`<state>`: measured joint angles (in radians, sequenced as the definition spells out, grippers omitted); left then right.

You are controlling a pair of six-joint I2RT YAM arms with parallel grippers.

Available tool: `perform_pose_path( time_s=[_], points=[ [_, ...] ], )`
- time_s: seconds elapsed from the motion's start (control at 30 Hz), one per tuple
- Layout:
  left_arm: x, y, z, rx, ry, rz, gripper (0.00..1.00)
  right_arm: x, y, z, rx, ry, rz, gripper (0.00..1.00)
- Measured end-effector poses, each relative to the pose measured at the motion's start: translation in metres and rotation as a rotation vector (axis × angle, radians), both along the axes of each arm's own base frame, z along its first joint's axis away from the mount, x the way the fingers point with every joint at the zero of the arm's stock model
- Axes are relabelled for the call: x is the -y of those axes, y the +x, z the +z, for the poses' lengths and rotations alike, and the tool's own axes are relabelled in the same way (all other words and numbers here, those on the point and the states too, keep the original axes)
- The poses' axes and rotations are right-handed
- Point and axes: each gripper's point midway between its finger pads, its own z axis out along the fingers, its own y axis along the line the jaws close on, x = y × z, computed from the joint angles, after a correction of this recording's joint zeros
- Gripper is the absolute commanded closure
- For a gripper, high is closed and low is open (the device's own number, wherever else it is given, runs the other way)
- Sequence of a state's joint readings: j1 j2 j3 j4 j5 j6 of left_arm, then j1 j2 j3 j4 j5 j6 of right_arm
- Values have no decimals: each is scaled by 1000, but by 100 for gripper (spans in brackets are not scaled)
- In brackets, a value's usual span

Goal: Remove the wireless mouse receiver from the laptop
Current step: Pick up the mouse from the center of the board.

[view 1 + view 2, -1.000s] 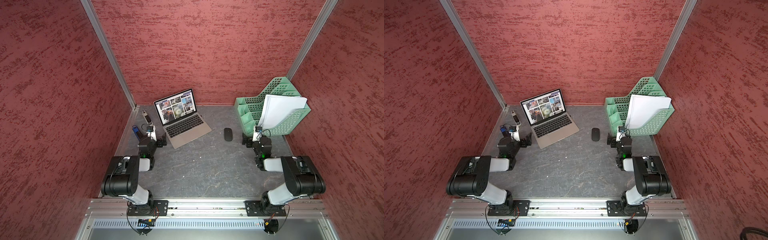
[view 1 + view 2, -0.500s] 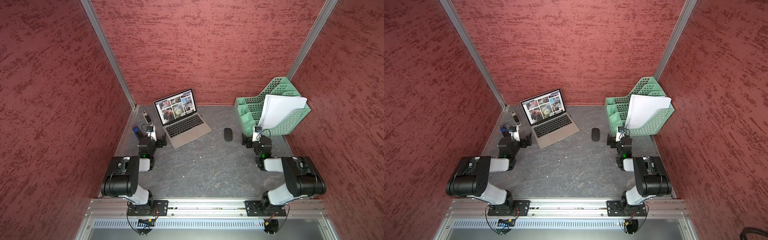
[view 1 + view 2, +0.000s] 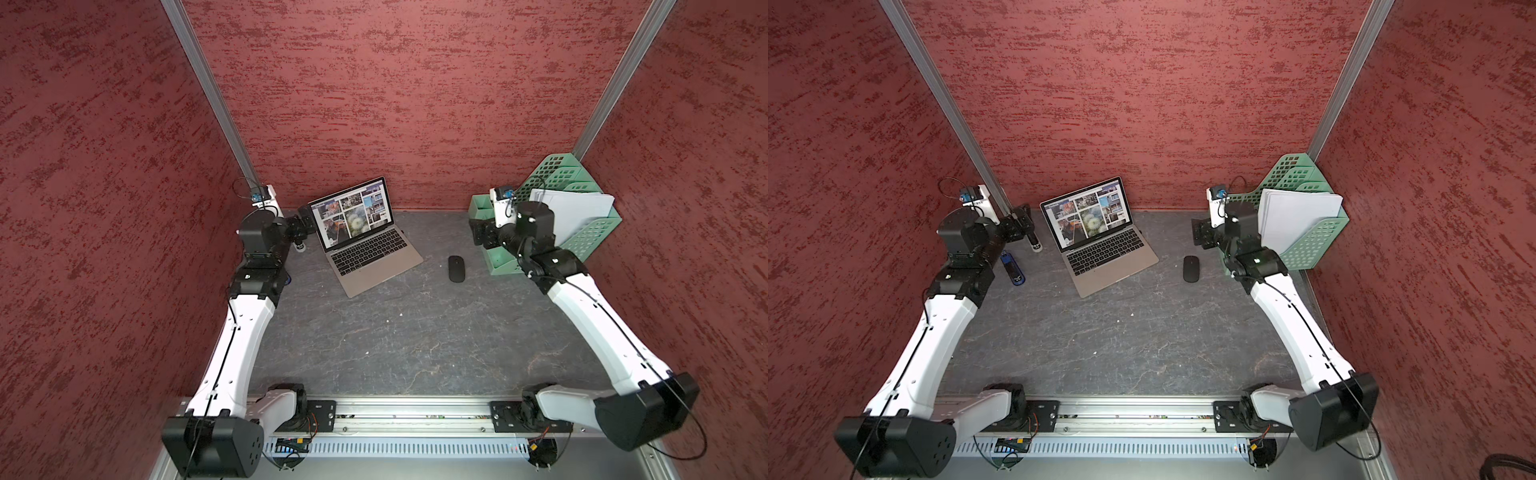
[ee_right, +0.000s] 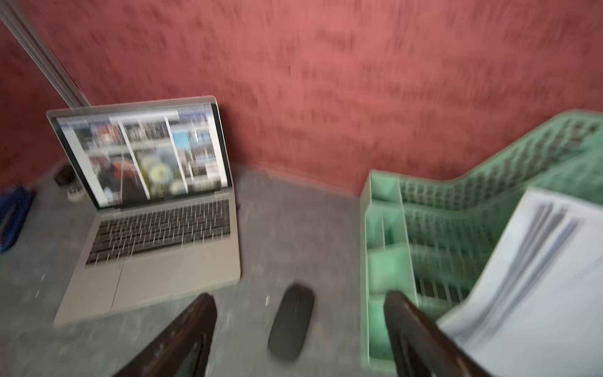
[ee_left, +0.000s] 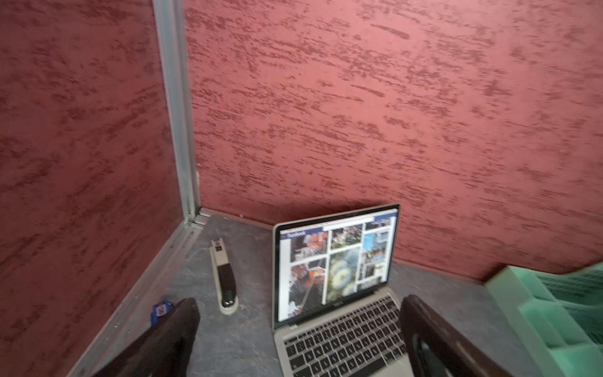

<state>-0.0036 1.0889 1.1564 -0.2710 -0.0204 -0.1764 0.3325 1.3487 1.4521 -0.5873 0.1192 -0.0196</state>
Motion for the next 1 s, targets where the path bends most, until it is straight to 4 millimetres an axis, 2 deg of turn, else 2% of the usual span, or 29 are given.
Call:
perform_pose_path(
  time_s=[0.1, 0.17, 0.23, 0.3, 0.37, 0.47, 0.5, 0.53, 0.57, 0.63, 0.67, 0.73, 0.8, 0.87, 1.0],
  points=[
    [15, -20, 0, -44, -64, -71, 0, -13, -5, -7, -155, -40, -28, 8],
    [18, -26, 3, -84, -105, -75, 0, -22, -14, -20, -236, -34, -4, 7],
    [19, -26, 6, -131, -137, -72, 0, -31, -27, -40, -316, -11, 36, 9],
    [20, -21, 0, -203, -174, -61, 0, -40, -36, -60, -393, 29, 63, 15],
    [20, -15, -18, -288, -209, -45, 0, -49, -35, -79, -472, 74, 74, 24],
    [20, -14, -64, -446, -270, -2, 0, -74, -11, -110, -591, 136, 94, 41],
    [19, -17, -83, -506, -291, 22, 0, -83, 2, -123, -624, 148, 95, 49],
    [18, -20, -99, -556, -307, 44, 0, -89, 14, -139, -658, 149, 93, 65],
    [18, -23, -111, -595, -319, 62, 0, -94, 22, -150, -681, 150, 88, 70],
    [16, -27, -129, -664, -336, 94, 0, -101, 40, -176, -723, 135, 76, 59],
    [16, -28, -136, -691, -344, 104, 0, -104, 47, -188, -735, 127, 72, 51],
    [15, -27, -146, -726, -349, 120, 0, -107, 58, -202, -741, 108, 76, 39],
    [14, -25, -155, -754, -354, 139, 0, -110, 68, -206, -724, 90, 89, 36],
    [13, -22, -163, -776, -361, 156, 0, -112, 81, -202, -688, 75, 99, 37],
    [9, -17, -174, -787, -392, 202, 0, -120, 122, -193, -586, 28, 113, 37]
  ],
)
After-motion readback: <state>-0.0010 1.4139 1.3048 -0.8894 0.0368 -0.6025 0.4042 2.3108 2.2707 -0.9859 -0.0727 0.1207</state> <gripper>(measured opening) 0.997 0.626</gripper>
